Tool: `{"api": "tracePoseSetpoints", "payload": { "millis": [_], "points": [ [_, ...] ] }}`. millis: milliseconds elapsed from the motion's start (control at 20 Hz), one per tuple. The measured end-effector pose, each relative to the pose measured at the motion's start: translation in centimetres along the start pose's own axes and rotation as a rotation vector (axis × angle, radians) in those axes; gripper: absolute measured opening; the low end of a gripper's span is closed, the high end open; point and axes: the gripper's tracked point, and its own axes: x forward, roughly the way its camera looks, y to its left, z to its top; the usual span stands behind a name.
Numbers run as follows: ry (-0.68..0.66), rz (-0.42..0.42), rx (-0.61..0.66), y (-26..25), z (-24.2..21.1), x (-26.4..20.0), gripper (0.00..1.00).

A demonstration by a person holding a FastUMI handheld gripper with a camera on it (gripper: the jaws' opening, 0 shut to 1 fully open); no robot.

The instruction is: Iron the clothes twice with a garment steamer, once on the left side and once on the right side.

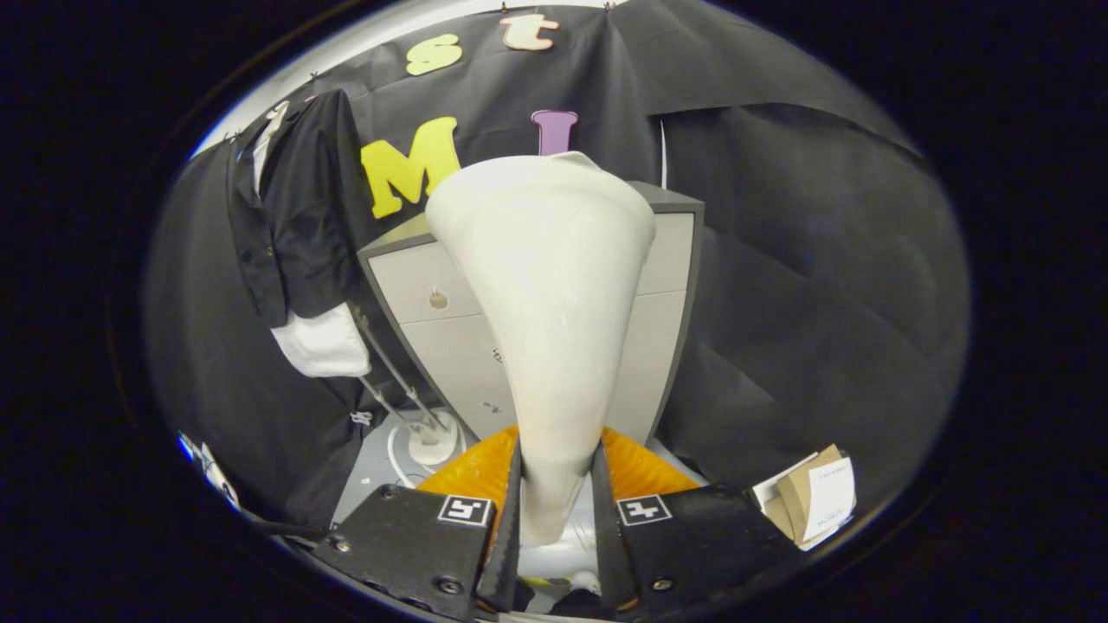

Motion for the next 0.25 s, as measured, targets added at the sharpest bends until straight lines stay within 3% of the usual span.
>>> {"api": "tracePoseSetpoints", "payload": {
  "millis": [250],
  "points": [
    [0.007, 0.007, -0.020, -0.20, -0.15, -0.13, 0.39]
  ]
}}
